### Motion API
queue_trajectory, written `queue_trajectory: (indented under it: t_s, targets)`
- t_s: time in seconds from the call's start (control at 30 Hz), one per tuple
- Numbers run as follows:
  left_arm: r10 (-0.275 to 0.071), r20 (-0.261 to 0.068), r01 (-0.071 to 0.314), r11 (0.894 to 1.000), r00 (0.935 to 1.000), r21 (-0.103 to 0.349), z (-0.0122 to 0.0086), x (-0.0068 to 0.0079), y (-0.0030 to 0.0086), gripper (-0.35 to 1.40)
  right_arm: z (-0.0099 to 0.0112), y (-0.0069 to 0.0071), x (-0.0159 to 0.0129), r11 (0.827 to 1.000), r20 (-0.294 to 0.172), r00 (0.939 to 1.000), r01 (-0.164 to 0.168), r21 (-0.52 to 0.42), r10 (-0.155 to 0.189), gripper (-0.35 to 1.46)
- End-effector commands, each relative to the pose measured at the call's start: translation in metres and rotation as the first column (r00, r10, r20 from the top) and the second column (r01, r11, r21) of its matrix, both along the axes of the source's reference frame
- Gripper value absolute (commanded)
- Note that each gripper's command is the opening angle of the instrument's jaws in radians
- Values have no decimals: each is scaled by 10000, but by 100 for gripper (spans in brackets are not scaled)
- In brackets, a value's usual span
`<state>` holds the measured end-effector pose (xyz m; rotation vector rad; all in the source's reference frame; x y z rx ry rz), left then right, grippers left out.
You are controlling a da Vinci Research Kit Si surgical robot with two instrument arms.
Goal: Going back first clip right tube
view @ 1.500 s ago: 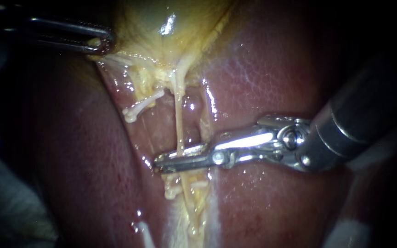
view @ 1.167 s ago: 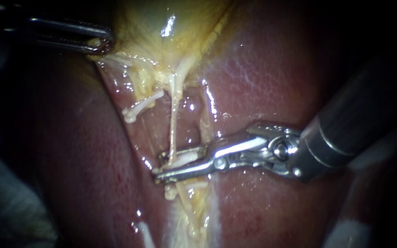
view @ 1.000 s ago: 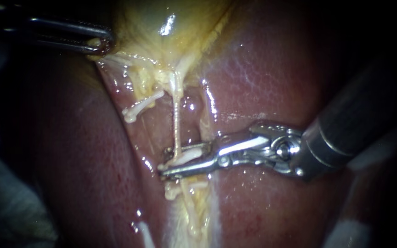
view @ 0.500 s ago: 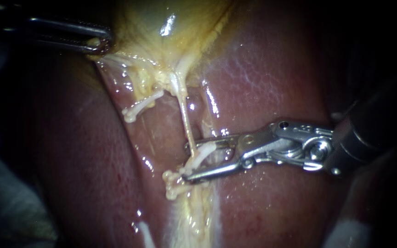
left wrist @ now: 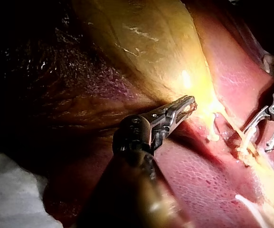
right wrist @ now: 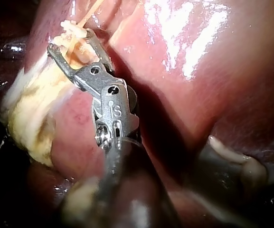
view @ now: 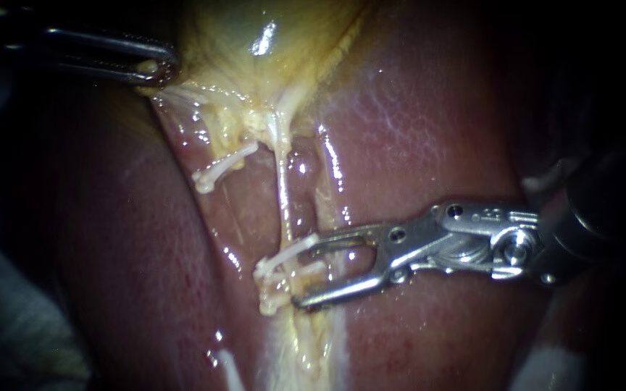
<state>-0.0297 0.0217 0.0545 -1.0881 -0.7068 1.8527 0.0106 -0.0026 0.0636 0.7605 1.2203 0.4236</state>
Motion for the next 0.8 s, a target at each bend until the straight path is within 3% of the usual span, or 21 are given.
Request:
queue_trajectory:
  t_s: [0.03,0.2,0.3,0.4,0.57,0.8]
  targets:
    - [-2,-6,2,10000,10000,-3,1,0,0,-35,2,0,3,10000,44,10000,9,-5,-9,49]
    - [-6,-8,6,10000,10000,-6,1,-1,0,-35,7,0,8,9998,353,9992,169,-137,-164,49]
    - [-2,-6,2,10000,10000,-6,1,0,0,-35,4,2,-2,9948,551,9972,549,-861,-503,49]
    - [-1,-6,1,10000,10000,-5,1,0,0,-35,-4,4,-18,9794,938,9936,790,-1858,-623,49]
    - [-1,-5,1,10000,10000,-5,1,0,0,-35,-25,18,-55,9432,1308,9909,733,-3240,-321,50]
    - [-4,-7,4,10000,10000,-5,1,0,0,-35,-57,44,-98,9233,1456,9893,571,-3799,-13,50]
